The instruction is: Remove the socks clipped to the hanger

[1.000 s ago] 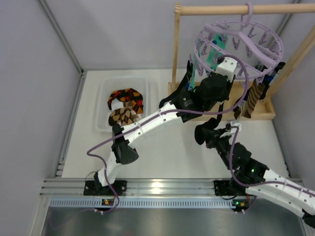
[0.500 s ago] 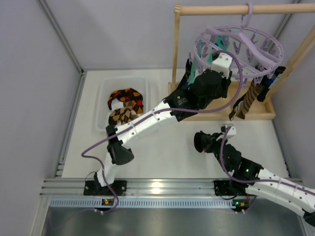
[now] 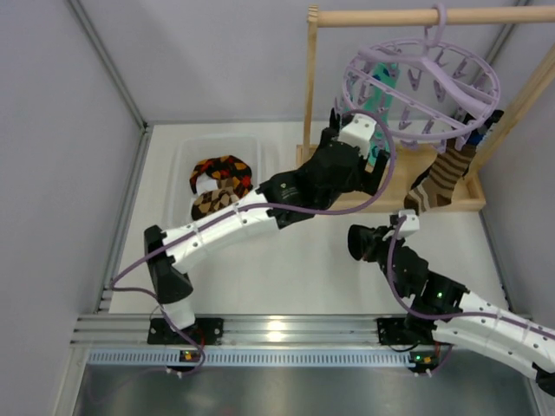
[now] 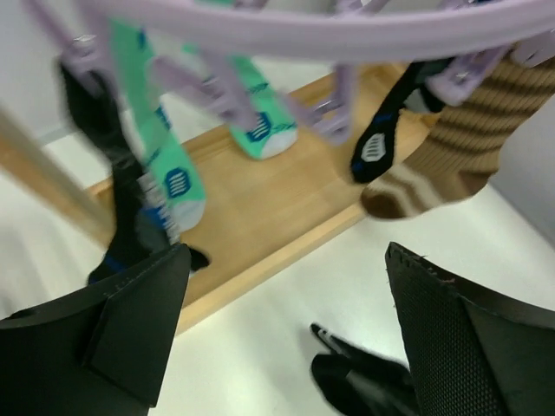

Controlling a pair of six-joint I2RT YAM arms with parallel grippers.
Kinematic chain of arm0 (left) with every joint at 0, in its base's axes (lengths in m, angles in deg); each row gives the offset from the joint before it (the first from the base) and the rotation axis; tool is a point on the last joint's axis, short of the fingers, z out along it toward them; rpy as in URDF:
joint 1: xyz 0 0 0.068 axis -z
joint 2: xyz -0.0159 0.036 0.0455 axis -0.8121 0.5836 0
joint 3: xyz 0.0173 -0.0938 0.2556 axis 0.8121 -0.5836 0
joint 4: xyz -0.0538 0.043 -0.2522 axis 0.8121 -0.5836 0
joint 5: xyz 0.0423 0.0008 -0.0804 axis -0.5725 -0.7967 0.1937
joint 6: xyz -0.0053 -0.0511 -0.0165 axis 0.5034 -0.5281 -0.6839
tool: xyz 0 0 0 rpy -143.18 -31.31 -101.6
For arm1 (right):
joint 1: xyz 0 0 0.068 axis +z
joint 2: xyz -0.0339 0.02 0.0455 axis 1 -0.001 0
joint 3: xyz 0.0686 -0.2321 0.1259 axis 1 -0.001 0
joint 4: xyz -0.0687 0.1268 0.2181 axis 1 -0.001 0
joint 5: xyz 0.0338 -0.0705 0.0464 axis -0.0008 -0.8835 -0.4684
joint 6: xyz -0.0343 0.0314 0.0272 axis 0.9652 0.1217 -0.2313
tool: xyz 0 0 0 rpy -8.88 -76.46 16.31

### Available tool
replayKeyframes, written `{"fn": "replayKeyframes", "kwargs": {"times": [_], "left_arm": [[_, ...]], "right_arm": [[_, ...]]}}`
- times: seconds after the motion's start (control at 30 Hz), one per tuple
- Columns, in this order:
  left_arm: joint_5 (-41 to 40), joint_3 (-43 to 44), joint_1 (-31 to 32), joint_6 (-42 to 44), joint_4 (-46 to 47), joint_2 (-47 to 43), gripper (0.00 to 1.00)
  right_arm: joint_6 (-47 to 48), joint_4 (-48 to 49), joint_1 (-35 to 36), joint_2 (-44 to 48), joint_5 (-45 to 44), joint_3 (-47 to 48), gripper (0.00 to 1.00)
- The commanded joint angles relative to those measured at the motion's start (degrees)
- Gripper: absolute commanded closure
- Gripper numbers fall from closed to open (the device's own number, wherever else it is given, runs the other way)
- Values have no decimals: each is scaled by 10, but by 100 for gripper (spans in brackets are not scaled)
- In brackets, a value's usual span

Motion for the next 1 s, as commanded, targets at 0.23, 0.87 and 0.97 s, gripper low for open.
{"fn": "replayKeyframes", "kwargs": {"times": [0.23, 0.87, 0.97], "left_arm": [[-239, -263, -14, -78, -65, -302, 2], [-287, -486, -92, -173, -279, -639, 2], [-301, -507, -92, -180, -279, -650, 2]], "right_arm": [[127, 77, 10, -145, 65, 119, 100], [258, 84, -66, -756, 424, 752, 100], [281, 51, -77, -865, 478, 893, 100]]}}
